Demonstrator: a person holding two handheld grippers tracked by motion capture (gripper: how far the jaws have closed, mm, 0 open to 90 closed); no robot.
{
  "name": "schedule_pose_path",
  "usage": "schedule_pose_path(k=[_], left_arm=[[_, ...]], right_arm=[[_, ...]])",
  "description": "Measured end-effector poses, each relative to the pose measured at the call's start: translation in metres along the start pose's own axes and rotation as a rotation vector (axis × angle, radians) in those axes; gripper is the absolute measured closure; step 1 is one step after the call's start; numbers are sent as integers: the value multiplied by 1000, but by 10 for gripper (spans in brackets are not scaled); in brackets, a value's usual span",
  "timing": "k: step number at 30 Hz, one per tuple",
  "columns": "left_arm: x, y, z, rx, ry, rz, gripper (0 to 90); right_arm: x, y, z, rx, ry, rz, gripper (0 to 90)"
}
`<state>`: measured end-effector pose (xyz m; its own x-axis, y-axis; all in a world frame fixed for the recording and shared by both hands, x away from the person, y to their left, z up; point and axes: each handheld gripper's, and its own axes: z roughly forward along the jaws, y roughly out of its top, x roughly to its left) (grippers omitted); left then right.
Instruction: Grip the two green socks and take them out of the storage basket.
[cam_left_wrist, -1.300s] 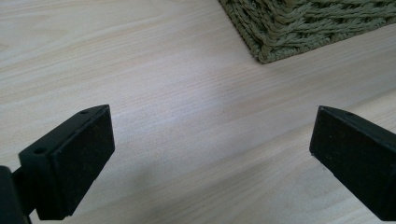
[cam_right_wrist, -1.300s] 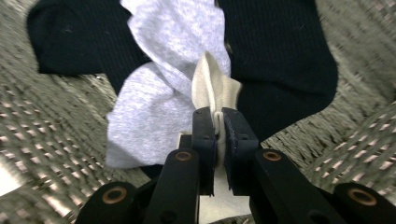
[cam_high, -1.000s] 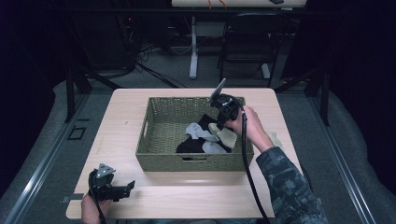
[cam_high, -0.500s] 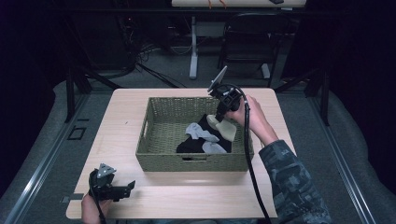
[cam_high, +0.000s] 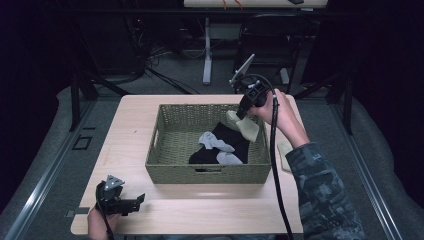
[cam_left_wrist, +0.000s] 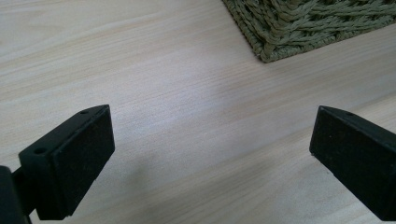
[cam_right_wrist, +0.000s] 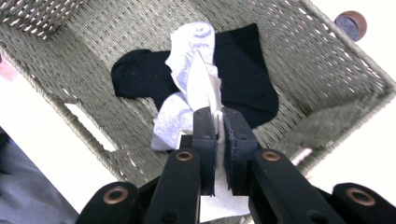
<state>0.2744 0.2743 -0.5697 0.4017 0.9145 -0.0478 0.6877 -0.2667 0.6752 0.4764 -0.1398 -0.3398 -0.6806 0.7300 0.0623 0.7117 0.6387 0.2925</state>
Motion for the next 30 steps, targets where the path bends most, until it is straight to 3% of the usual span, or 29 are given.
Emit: schedule_pose_path(k=[3,17,30], left_arm=[[0,0,1,1,3,-3,0],[2,0,1,-3,-3,-7,0],[-1,1,1,-3,1,-10,0]], right_arm=[[-4,-4,-8,8,-16,9,848],[-38,-36,-47,-58,-61,87,848],[-76,-83,-52,-68,-89,185,848]])
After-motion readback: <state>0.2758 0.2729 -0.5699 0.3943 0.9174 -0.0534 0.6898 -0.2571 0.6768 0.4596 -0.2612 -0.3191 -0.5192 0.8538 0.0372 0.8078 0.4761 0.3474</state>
